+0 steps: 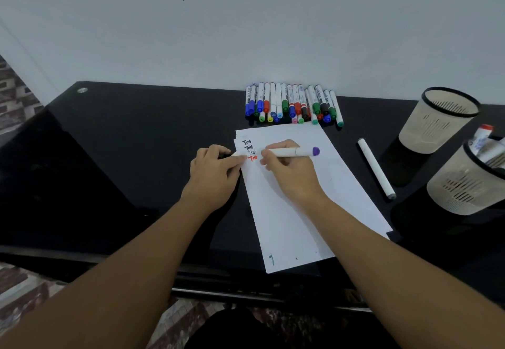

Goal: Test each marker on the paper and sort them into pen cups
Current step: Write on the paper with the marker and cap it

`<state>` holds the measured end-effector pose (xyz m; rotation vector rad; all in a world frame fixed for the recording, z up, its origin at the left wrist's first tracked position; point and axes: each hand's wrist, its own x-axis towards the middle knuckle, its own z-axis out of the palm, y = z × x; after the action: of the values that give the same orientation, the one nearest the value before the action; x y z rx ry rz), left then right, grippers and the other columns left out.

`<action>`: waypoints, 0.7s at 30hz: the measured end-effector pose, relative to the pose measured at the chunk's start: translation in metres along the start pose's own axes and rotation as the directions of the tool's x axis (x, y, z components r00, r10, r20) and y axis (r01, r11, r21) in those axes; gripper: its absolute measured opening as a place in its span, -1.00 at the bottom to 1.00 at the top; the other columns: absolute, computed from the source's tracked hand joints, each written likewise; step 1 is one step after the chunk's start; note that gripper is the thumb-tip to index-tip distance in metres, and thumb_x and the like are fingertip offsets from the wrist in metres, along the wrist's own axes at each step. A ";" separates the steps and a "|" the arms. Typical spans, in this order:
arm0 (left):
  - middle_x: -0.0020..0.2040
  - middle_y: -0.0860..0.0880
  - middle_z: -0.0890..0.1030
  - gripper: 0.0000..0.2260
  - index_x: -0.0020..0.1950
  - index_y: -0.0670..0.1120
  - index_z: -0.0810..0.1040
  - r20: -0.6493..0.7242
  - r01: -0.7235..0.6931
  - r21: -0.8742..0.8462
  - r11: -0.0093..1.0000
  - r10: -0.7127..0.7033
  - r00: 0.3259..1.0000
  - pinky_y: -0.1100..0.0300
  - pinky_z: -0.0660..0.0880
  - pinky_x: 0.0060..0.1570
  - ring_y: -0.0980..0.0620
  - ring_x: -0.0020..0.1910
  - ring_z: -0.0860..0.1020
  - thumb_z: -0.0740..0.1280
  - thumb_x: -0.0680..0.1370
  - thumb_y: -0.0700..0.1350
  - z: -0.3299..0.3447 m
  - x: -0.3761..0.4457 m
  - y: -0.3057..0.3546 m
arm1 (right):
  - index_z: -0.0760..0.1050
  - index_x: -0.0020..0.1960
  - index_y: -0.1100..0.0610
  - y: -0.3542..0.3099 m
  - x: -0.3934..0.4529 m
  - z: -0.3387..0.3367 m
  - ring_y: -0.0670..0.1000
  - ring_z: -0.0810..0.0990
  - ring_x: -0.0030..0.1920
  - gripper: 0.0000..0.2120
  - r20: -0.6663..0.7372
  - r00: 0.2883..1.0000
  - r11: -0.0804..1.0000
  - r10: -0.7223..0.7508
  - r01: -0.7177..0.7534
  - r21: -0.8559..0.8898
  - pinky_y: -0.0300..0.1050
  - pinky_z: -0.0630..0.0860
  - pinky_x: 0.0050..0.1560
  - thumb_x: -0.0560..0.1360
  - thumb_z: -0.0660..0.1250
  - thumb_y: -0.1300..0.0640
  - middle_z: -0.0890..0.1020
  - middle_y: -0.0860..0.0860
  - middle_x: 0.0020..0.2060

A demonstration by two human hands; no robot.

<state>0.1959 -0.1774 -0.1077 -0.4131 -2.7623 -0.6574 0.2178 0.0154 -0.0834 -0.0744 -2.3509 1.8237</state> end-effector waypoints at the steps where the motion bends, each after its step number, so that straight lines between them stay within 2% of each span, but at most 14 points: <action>1: 0.25 0.02 0.49 -0.75 0.32 0.16 0.62 0.003 0.003 0.003 1.000 -0.003 1.000 -0.04 0.31 0.30 -0.05 0.27 0.34 0.27 0.67 0.01 0.000 0.000 0.000 | 0.59 0.07 0.00 0.001 0.000 0.001 -0.07 0.70 -0.01 -0.89 0.009 1.000 1.000 -0.006 0.006 -0.020 0.03 0.64 0.14 0.61 0.42 -0.02 0.73 -0.06 -0.11; 4: 0.26 0.02 0.49 -0.74 0.32 0.16 0.62 0.005 0.006 -0.001 1.000 -0.006 1.000 -0.04 0.32 0.30 -0.05 0.27 0.35 0.27 0.67 0.00 0.001 -0.001 0.000 | 0.55 0.10 0.03 -0.003 -0.001 0.001 -0.09 0.67 -0.02 -0.84 0.046 0.999 0.995 0.010 -0.005 -0.100 -0.08 0.58 0.11 0.67 0.31 -0.05 0.71 -0.07 -0.14; 8: 0.26 0.02 0.49 -0.75 0.32 0.17 0.62 0.006 0.010 0.001 1.000 -0.010 1.000 -0.04 0.32 0.30 -0.05 0.26 0.35 0.27 0.67 0.01 -0.001 0.000 0.001 | 0.50 0.10 0.02 -0.006 -0.002 0.002 -0.07 0.63 0.02 -0.83 0.082 0.996 0.989 0.044 -0.032 -0.145 -0.08 0.54 0.13 0.70 0.22 -0.06 0.67 -0.07 -0.10; 14: 0.27 0.03 0.48 -0.74 0.33 0.17 0.61 0.019 0.016 0.003 1.000 -0.016 1.000 -0.01 0.29 0.31 -0.03 0.28 0.34 0.26 0.68 0.02 -0.003 0.000 0.001 | 0.46 0.02 -0.10 -0.005 -0.001 0.003 -0.10 0.61 0.02 -0.88 0.119 0.992 0.973 0.037 -0.009 -0.231 -0.06 0.55 0.14 0.71 0.21 -0.07 0.65 -0.12 -0.10; 21: 0.25 0.04 0.48 -0.74 0.31 0.17 0.62 0.016 0.015 -0.007 1.000 -0.015 1.000 -0.02 0.33 0.30 -0.02 0.27 0.34 0.26 0.67 0.01 -0.001 0.000 0.001 | 0.50 0.12 -0.03 -0.005 -0.002 0.004 -0.07 0.62 0.06 -0.83 0.128 0.991 0.961 0.047 -0.010 -0.275 -0.03 0.55 0.18 0.71 0.19 -0.07 0.66 -0.09 -0.06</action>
<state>0.1969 -0.1772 -0.1067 -0.4015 -2.7819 -0.6705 0.2190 0.0099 -0.0798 -0.0211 -2.6961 1.5463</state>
